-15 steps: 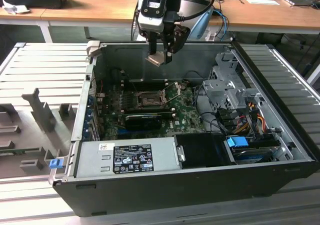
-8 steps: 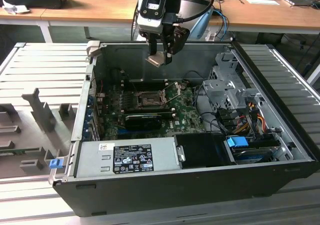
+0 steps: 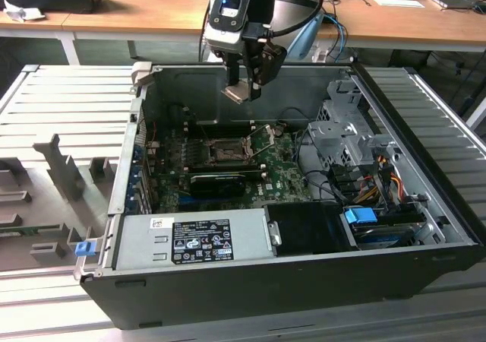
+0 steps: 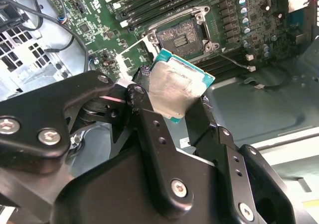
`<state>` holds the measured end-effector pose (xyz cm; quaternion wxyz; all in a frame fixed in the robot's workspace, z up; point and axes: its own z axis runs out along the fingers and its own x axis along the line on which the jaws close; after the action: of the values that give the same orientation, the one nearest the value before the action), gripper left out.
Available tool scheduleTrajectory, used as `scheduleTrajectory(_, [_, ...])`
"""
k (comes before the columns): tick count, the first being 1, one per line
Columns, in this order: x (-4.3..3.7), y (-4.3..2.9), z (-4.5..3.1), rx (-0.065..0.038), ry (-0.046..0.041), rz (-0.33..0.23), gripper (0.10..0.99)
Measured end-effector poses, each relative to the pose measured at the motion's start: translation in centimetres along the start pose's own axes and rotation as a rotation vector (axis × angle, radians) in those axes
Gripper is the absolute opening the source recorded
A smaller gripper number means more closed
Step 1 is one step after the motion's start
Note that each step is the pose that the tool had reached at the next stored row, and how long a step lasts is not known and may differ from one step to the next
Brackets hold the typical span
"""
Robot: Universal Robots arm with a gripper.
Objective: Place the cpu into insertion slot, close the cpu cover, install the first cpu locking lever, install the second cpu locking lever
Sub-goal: 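Place the cpu into insertion slot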
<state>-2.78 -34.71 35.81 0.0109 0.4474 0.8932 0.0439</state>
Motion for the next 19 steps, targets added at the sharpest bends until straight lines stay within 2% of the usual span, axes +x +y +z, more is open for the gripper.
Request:
scheduleTrajectory(9, [0.00, -0.02, 0.28, -0.001, -0.0027, 0.032, 0.525])
scheduleTrajectory(13, [-0.01, -0.06, 0.62, -0.001, -0.0029, 0.032, 0.525])
scheduleTrajectory(19, [-0.02, -0.07, 0.74, -0.001, -0.0030, 0.034, 0.525])
